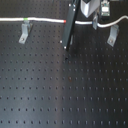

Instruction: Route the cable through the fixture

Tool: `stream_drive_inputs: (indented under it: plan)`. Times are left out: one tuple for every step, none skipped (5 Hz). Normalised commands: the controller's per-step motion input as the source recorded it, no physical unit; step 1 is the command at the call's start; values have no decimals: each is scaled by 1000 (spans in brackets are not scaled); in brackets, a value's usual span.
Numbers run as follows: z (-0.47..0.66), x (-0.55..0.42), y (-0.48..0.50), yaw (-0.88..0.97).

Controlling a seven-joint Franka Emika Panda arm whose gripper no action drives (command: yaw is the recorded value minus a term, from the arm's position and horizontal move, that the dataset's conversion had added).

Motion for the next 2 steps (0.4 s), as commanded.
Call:
stream_drive_inputs:
  plan:
    - [87, -314, -145, 489]
    - [18, -105, -32, 811]
